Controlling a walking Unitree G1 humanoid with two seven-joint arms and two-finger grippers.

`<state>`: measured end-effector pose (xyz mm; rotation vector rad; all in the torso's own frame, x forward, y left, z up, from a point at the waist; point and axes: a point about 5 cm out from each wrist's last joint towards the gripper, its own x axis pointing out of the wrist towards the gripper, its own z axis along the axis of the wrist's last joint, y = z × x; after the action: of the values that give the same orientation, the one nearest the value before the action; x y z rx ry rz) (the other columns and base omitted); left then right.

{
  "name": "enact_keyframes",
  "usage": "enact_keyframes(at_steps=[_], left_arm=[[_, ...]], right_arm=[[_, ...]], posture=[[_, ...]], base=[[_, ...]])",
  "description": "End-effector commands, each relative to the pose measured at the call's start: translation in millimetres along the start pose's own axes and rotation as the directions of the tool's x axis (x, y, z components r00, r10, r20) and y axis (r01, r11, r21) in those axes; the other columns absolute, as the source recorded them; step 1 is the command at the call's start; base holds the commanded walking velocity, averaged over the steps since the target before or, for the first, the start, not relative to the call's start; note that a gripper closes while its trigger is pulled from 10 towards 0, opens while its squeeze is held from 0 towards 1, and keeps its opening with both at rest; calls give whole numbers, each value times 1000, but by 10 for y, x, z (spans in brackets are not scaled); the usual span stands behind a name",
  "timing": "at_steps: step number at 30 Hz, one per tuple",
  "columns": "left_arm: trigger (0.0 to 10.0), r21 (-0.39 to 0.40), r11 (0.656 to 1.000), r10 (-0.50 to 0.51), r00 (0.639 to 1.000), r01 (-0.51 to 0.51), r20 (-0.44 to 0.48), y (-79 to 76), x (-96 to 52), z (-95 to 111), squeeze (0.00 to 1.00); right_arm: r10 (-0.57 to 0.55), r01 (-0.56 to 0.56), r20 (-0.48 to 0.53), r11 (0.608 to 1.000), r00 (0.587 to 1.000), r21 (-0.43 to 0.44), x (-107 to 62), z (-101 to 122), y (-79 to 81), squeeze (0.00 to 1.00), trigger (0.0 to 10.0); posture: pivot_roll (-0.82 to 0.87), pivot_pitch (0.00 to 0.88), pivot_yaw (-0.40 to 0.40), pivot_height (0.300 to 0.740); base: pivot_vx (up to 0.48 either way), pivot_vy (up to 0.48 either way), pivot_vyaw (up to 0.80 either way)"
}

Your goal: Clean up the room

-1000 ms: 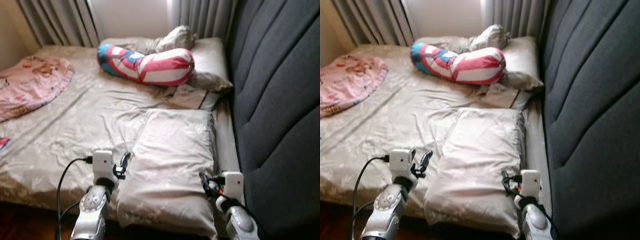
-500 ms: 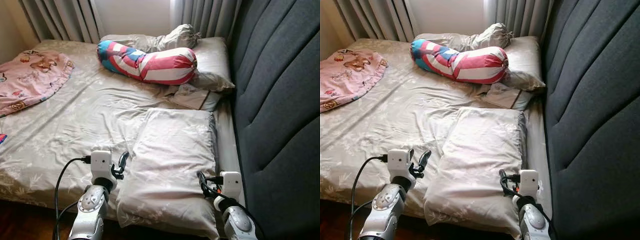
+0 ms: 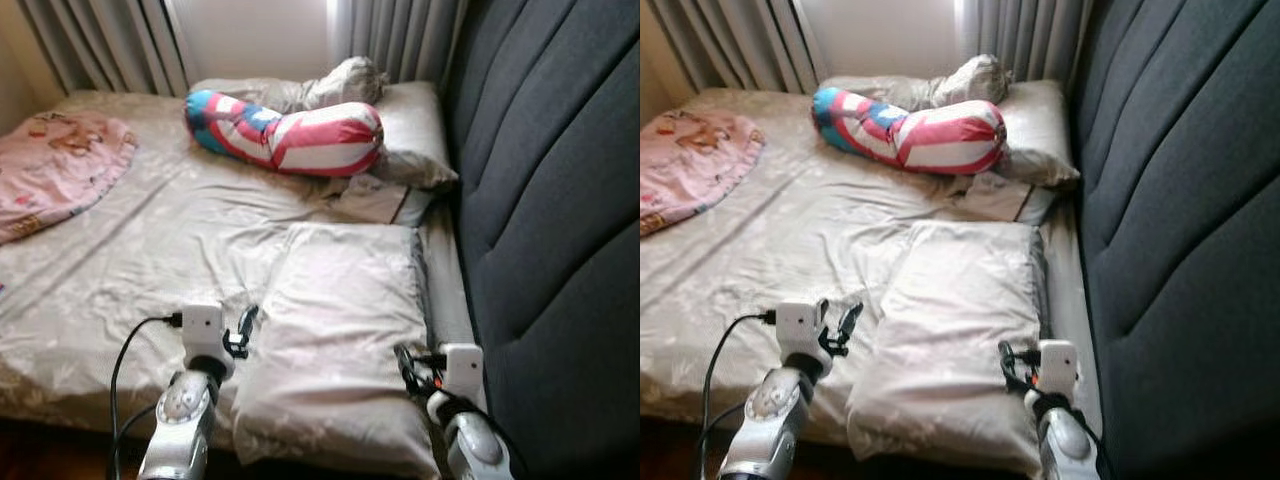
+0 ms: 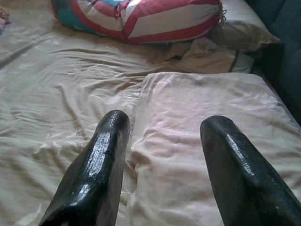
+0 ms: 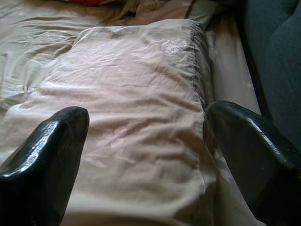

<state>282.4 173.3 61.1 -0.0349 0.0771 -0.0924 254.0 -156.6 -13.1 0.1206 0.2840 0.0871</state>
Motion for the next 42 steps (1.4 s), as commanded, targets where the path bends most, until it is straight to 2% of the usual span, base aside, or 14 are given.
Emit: enact_keyframes(at_steps=[1, 6, 20, 36, 42], left_arm=[[10000, 5, 1000, -9, 1000, 9, -15, -9, -4, -20, 0], [10000, 4, 1000, -11, 1000, 11, -16, -10, -5, -24, 0], [10000, -3, 1000, -30, 999, 30, -12, -38, -11, -22, 0], [10000, -9, 999, -35, 999, 35, -10, -50, -7, -26, 0], [10000, -6, 999, -35, 999, 35, -11, -53, -4, -22, 0]], right_arm=[[-6, 6, 3, 1000, 1000, 2, 3, 11, -8, 0, 10000], [-5, 5, 4, 1000, 1000, 2, 2, 12, -1, 0, 10000], [-5, 5, 12, 1000, 1000, 2, -8, 19, 12, 0, 10000], [1, -1, 14, 1000, 1000, -1, -9, 31, 22, 0, 10000], [1, -1, 10, 1000, 1000, -1, -8, 28, 18, 0, 10000]], posture=[[-115, 49, -26, 740], [-116, 51, -26, 740], [-116, 53, -25, 740], [-118, 47, -28, 740], [-118, 50, -28, 740]], base=[[259, 0, 0], [262, 0, 0], [0, 0, 0], [249, 0, 0], [0, 0, 0]])
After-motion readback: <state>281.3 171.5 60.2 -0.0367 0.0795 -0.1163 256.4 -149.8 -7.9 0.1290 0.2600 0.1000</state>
